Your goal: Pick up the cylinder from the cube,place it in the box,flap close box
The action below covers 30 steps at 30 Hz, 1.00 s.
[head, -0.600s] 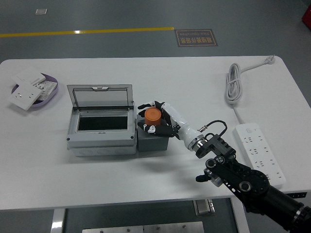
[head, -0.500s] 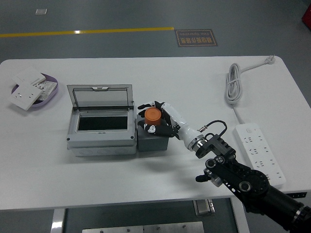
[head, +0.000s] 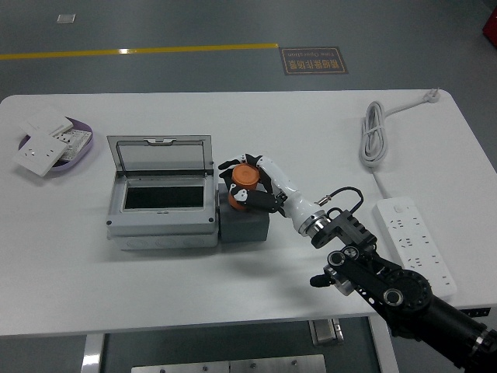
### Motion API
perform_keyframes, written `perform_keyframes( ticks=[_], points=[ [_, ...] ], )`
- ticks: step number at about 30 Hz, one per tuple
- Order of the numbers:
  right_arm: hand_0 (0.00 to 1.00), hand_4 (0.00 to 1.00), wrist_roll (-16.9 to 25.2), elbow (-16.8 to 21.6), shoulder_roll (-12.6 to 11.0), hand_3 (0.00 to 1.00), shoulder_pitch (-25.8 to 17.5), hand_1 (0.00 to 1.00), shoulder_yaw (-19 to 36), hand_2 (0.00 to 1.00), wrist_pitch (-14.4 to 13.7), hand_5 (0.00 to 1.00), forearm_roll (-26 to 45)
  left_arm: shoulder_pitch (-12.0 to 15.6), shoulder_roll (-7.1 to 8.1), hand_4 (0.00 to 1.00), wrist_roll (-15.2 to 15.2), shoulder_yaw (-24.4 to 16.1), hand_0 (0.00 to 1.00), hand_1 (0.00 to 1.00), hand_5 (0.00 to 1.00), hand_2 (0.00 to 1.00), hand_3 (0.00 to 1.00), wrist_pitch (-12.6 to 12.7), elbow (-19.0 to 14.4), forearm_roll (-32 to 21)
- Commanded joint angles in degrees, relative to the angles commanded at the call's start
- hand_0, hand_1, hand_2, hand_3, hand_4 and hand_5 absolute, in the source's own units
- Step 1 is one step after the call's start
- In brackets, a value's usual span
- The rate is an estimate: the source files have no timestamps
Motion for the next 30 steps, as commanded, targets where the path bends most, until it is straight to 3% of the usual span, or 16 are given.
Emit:
perform_keyframes(
  ticks=[9,11,16,17,23,24,28,29,30],
  points=[
    [0.702,0.071,-1.85,4.9,-0.26,0.489,2.81,0.583,-2.32,0.528,-1.29,0.002,-3.02,0.1,0.07,0.645,0.15,-0.45,0.606,0.59,0.207,0.591,0.585,0.04,0.0,0.22],
    [0.657,0.067,-2.5,4.74,0.02,0.485,3.98,0.574,-3.58,0.525,-1.51,0.002,-3.86,0.08,0.11,0.646,0.17,-0.49,0.605,0.59,0.205,0.592,0.586,0.03,0.0,0.29],
    [0.657,0.067,-4.17,3.19,1.23,0.485,6.91,0.574,-6.34,0.525,-2.63,0.002,-6.54,0.01,0.14,0.646,0.2,-0.58,0.605,0.59,0.205,0.592,0.586,0.0,0.0,0.45],
    [0.602,0.059,-4.61,2.79,1.54,0.485,7.56,0.575,-6.88,0.524,-2.95,0.002,-7.27,0.0,0.14,0.646,0.22,-0.59,0.605,0.588,0.206,0.591,0.585,-0.01,0.0,0.48],
    [0.602,0.059,-8.91,0.73,3.02,0.485,12.33,0.575,-10.8,0.524,-5.25,0.002,-14.18,-0.03,0.3,0.646,0.32,-0.84,0.605,0.588,0.206,0.591,0.585,-0.08,0.0,1.0],
    [0.462,0.072,-9.83,0.5,3.2,0.485,13.28,0.523,-11.57,0.52,-5.67,0.002,-15.89,-0.06,0.34,0.646,0.35,-0.95,0.605,0.588,0.207,0.591,0.585,-0.1,0.0,1.18],
    [0.462,0.072,-12.38,0.14,3.92,0.485,16.03,0.523,-14.27,0.52,-6.33,0.002,-21.31,-0.17,0.51,0.646,0.4,-1.13,0.605,0.588,0.207,0.591,0.585,-0.15,0.0,1.59],
    [0.336,0.089,-12.88,0.08,4.18,0.49,16.6,0.508,-14.96,0.52,-6.35,0.002,-22.59,-0.19,0.54,0.645,0.4,-1.16,0.605,0.588,0.207,0.591,0.584,-0.15,0.0,1.65],
    [0.336,0.089,-13.34,0.01,4.53,0.49,17.15,0.508,-15.76,0.52,-6.34,0.002,-23.52,-0.21,0.57,0.645,0.42,-1.23,0.605,0.588,0.207,0.591,0.584,-0.16,0.0,1.77]
  ],
)
